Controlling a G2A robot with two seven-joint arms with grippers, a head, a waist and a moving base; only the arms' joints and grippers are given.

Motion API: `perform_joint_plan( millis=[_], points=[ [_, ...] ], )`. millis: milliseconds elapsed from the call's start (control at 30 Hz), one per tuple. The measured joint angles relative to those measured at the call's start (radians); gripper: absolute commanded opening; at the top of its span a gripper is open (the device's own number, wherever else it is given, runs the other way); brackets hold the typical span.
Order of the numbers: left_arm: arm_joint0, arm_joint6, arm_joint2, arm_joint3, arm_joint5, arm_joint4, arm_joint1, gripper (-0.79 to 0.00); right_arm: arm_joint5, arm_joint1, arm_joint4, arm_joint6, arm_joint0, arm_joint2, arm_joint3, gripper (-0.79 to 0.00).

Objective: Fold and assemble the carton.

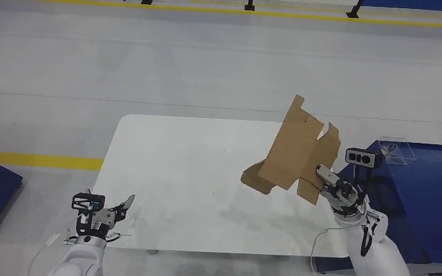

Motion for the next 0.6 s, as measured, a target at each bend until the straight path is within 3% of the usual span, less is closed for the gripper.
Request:
perform_joint_plan(
  millis=[167,300,433,600],
  points=[
    [0.0,0.0,0.0,0.0,0.0,0.0,0.0,0.0,-0.014,0.002,-0.024,-0.014,0.004,0.014,-0.01,-0.785],
    [-0.014,-0.066,-0.003,-0.021,-0.045,-0.087,-0.002,0.0,-0.001,0.002,-0.225,-0.067,0.006,0.003,-0.024,-0.785],
    [-0.023,-0.302,-0.036,-0.115,-0.116,-0.446,-0.007,0.0,0.003,-0.002,-0.37,-0.08,0.018,-0.048,0.012,-0.785],
    [-0.056,-0.651,-0.084,-0.18,-0.052,-0.992,-0.008,0.0,-0.003,-0.014,-0.515,-0.123,0.038,-0.153,0.074,-0.785]
  ],
)
